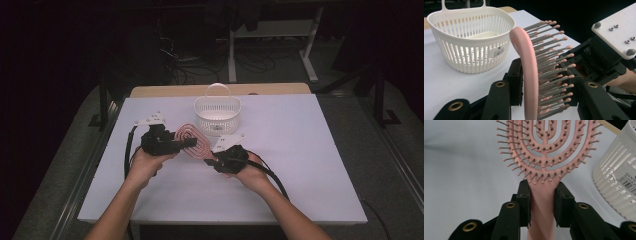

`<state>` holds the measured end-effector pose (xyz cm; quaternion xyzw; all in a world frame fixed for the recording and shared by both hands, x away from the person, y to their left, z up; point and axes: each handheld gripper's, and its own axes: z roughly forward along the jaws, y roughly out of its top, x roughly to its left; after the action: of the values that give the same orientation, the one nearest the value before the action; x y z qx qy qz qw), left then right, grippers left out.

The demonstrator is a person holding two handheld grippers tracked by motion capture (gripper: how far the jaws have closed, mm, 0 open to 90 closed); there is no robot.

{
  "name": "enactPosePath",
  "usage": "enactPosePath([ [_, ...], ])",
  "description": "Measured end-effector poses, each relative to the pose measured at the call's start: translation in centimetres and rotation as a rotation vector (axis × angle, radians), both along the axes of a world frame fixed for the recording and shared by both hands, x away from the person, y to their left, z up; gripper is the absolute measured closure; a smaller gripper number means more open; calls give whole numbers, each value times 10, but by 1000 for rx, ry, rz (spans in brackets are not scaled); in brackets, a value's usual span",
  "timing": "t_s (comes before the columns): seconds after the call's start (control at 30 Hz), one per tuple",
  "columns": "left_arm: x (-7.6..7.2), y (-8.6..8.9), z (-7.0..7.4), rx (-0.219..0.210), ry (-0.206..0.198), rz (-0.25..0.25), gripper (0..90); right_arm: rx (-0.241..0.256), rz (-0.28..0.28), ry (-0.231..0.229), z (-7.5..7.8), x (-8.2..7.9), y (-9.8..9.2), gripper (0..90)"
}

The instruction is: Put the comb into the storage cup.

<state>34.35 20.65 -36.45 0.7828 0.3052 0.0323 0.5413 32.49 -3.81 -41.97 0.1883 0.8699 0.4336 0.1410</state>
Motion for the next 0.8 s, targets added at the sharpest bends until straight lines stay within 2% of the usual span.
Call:
enactPosePath([
  [0.33, -1, -1, 1, -22, 2, 3, 646, 0, -4, -5, 0, -1, 1, 692],
  [0.8, -2, 0, 4, -33, -20, 7, 654, 24, 5, 2, 1, 0, 2, 687],
])
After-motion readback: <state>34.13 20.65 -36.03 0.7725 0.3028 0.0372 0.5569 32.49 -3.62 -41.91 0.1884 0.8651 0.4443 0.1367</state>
